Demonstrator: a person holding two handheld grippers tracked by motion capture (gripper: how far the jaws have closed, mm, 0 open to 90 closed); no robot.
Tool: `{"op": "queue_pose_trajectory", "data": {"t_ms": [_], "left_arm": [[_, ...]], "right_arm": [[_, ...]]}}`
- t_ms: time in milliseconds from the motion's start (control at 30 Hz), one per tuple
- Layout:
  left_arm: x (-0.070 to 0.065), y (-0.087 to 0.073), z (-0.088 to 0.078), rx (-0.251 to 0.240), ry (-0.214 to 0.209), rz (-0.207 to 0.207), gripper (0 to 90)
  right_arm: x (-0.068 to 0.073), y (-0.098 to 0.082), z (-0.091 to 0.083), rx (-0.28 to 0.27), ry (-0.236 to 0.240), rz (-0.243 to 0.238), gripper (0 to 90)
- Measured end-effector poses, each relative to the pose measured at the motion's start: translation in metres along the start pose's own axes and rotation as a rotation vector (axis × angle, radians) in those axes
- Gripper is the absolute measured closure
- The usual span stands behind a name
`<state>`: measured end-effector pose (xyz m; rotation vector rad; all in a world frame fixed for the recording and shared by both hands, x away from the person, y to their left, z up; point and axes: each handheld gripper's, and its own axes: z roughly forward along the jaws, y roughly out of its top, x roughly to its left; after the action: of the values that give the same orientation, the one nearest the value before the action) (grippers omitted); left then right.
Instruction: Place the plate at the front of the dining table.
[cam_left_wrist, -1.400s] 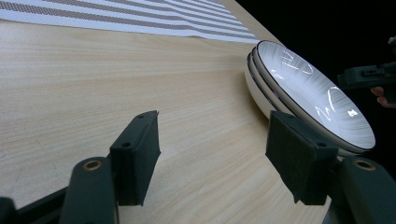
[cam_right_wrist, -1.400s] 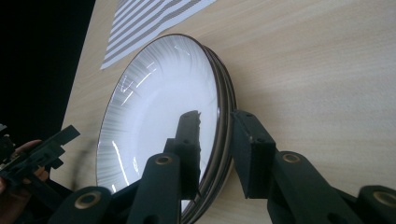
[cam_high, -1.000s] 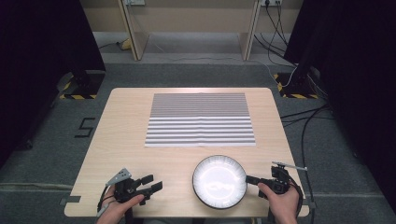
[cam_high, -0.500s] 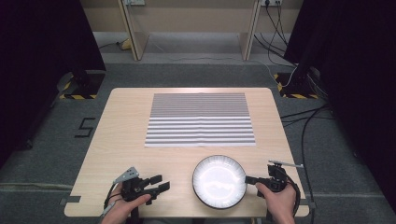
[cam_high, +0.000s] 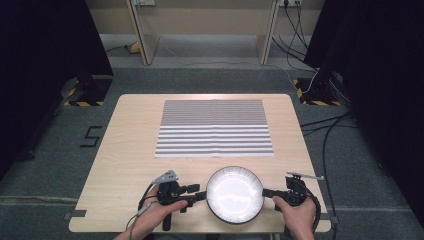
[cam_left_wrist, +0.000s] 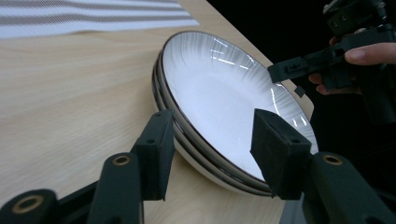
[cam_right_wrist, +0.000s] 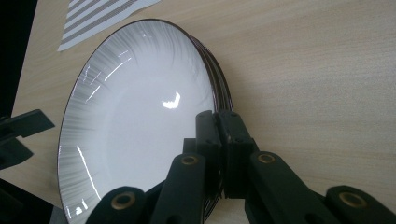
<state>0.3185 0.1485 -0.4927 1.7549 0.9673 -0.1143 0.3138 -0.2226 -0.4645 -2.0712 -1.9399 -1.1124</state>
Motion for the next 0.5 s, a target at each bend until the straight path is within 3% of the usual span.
{"op": "queue_pose_trajectory", "data": {"t_ms": [167, 233, 500], "left_arm": [[-0.003, 0.002, 0.015, 0.033, 0.018, 0.003, 55.5], [-0.001, 0.003, 0.016, 0.044, 0.037, 0.008, 58.8], [0.001, 0.007, 0.015, 0.039, 0.041, 0.001, 61.4]], "right_arm": [[0.000, 0.001, 0.000, 0.005, -0.004, -0.004, 87.8], [-0.001, 0.001, 0.000, 0.006, 0.006, 0.009, 88.0], [-0.005, 0.000, 0.001, 0.004, 0.042, 0.045, 88.1]]}}
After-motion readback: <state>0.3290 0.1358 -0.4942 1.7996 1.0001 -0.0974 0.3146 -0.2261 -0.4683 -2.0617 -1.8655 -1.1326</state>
